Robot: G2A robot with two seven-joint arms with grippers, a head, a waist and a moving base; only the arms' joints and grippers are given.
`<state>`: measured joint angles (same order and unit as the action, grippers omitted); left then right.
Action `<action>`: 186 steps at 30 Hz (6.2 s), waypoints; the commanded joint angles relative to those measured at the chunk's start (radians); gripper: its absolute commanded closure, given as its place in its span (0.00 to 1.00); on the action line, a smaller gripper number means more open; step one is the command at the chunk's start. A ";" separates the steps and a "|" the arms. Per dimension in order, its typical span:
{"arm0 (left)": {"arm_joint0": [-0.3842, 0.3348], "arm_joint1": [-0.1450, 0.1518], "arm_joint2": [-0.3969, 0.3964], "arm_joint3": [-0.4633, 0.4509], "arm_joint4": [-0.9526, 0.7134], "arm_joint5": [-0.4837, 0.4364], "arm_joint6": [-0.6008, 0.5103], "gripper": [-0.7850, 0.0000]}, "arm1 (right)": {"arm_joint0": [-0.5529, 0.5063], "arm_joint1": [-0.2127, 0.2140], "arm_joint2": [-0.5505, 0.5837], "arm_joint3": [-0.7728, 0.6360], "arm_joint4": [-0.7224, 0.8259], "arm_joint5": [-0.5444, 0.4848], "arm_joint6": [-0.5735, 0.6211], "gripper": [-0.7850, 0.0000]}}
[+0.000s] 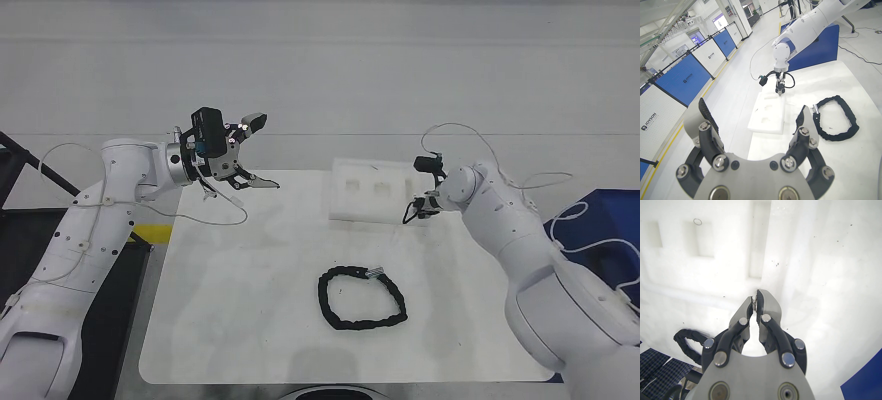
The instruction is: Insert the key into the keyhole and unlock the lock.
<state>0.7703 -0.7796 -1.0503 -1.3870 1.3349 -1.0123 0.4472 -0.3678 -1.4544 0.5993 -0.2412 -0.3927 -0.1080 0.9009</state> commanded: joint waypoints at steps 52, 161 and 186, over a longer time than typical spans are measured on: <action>0.000 0.000 0.000 0.000 0.000 0.000 0.000 0.00 | -0.678 0.516 0.879 -1.195 0.795 -0.211 0.600 1.00; -0.081 -0.628 0.764 0.818 0.248 0.250 0.248 0.00 | -0.728 0.526 0.941 -1.189 0.882 -0.215 0.575 1.00; -0.105 -0.734 0.793 1.006 0.316 0.302 0.314 0.48 | -0.728 0.526 0.941 -1.189 0.882 -0.215 0.575 1.00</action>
<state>0.6651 -1.5123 -0.2582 -0.3844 1.6485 -0.7112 0.7615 -1.0955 -0.9284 1.5408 -1.4298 0.4895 -0.3234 1.4760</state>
